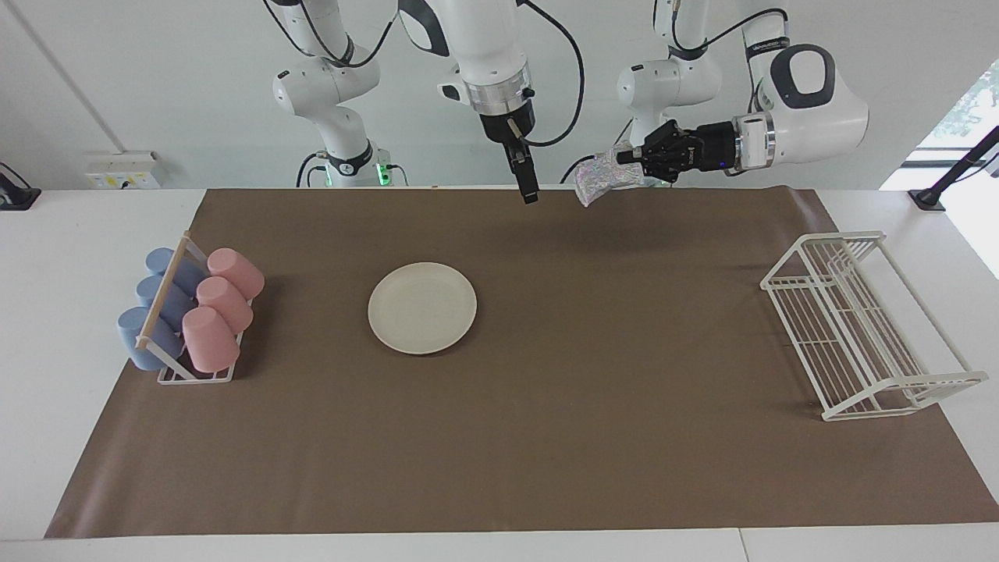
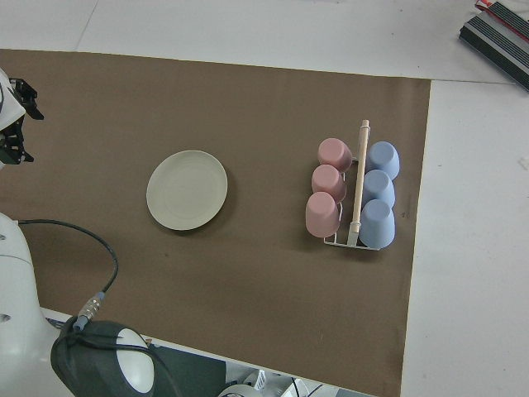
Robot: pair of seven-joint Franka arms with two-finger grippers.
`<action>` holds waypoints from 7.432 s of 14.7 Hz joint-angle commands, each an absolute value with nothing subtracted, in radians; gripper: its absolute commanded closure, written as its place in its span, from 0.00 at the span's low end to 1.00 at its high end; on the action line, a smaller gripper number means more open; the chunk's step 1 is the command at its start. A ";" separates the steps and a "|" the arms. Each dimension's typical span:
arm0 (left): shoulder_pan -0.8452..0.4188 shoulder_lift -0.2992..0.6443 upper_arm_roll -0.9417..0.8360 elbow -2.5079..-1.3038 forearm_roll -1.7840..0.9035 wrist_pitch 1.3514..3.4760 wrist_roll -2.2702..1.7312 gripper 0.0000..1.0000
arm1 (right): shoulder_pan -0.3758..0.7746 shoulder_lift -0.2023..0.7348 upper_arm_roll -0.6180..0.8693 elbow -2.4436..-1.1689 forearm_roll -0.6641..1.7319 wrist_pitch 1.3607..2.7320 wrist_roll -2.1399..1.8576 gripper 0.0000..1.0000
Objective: Wipe plate with sponge
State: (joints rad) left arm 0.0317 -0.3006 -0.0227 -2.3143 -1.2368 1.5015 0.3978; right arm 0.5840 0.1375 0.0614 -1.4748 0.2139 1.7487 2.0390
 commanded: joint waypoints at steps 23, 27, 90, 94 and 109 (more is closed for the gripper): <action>-0.121 -0.353 -0.009 -2.413 -1.348 1.651 0.499 1.00 | 0.706 0.034 0.066 -1.747 0.261 2.043 2.169 0.00; -0.120 -0.354 -0.009 -2.414 -1.348 1.647 0.499 1.00 | 0.729 0.028 0.066 -1.785 0.259 2.109 2.215 0.02; 0.040 -0.290 -0.009 -2.209 -0.474 1.789 0.130 0.00 | 0.353 0.196 0.060 -2.286 0.224 2.600 1.273 1.00; 0.040 -0.290 -0.009 -2.209 -0.474 1.804 0.130 0.00 | 0.250 0.199 0.060 -2.286 0.224 2.599 1.076 1.00; 0.034 -0.287 -0.011 -2.210 -0.474 1.827 0.129 0.00 | 0.362 0.196 0.063 -2.284 0.224 2.606 1.275 1.00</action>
State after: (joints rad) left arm 0.0332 -0.2992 -0.0056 -2.2231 -0.4936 1.8134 0.1423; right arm 0.3726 0.1799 0.0565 -2.2592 0.2178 2.5771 1.2671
